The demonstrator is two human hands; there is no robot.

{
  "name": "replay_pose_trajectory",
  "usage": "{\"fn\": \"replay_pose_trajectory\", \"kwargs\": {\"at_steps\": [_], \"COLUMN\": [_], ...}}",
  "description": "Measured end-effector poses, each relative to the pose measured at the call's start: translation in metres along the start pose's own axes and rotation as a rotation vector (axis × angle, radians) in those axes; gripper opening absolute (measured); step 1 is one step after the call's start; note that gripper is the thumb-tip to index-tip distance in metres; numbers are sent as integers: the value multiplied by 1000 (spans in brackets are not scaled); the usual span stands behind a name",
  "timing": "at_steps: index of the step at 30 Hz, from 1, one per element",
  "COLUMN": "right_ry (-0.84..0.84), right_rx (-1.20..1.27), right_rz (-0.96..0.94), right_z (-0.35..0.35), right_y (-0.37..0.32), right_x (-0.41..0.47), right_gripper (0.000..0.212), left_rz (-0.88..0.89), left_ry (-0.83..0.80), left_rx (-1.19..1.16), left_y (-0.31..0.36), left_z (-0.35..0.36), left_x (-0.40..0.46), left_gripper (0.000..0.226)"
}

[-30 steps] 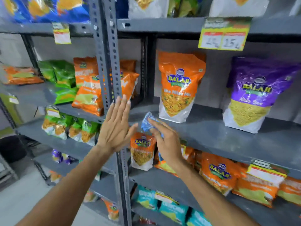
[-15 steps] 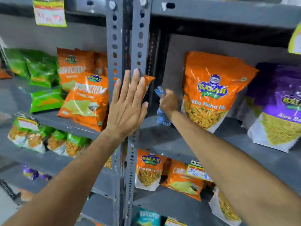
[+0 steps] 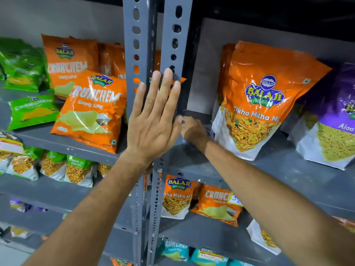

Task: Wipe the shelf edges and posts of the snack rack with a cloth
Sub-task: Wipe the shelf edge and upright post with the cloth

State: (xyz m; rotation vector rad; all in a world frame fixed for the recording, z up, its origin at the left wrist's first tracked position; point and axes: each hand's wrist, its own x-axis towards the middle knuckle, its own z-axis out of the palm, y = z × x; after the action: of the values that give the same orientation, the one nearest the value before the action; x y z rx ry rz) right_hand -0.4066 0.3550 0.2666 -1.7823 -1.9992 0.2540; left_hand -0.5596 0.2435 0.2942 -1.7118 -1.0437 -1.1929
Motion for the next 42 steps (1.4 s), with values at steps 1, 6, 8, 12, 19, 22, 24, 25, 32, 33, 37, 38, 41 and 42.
{"fn": "replay_pose_trajectory", "kwargs": {"at_steps": [1, 6, 8, 12, 19, 22, 24, 25, 32, 33, 37, 38, 41, 42], "right_ry": [-28, -86, -62, 235, 35, -50, -91, -113, -209, -202, -205, -217, -184, -116], "right_rx": [-7, -51, 185, 467, 45, -56, -37, -20, -64, -44, 27, 46, 275, 341], "right_rz": [-56, -149, -86, 134, 292, 158, 59, -2, -347, -404, -539, -544, -480, -441], "right_z": [-5, -19, -23, -40, 21, 23, 8, -4, -31, -31, -47, -52, -67, -70], "right_y": [-5, -18, -13, -9, 53, 33, 5, -12, -19, -10, 28, 36, 52, 50], "right_x": [-20, -93, -92, -15, 130, 115, 69, 38, -89, -99, -141, -148, -150, -144], "right_gripper": [17, 31, 32, 27, 35, 38, 34, 27, 34, 36, 41, 41, 39, 39], "left_rz": [-2, 3, 2, 5, 19, 7, 0, -7, -26, -25, -25, -26, -30, -27], "left_ry": [-1, -10, -15, -12, 16, 40, 40, 33, 6, 0, -18, -21, -12, -10], "left_rx": [1, -9, -11, -16, -11, -15, -13, -3, 6, 7, 16, 17, 13, 14], "left_y": [0, 0, 0, -1, -1, 1, 2, 2, 3, 3, 3, 4, 5, 6], "left_z": [0, -2, -2, 0, 4, 3, 2, 1, -5, -5, -6, -7, -8, -8], "left_x": [0, 2, 1, 0, -1, 0, 0, 0, 2, 2, 2, 2, 2, 2], "left_gripper": [69, 72, 73, 74, 72, 73, 72, 72, 67, 68, 70, 70, 67, 66]}}
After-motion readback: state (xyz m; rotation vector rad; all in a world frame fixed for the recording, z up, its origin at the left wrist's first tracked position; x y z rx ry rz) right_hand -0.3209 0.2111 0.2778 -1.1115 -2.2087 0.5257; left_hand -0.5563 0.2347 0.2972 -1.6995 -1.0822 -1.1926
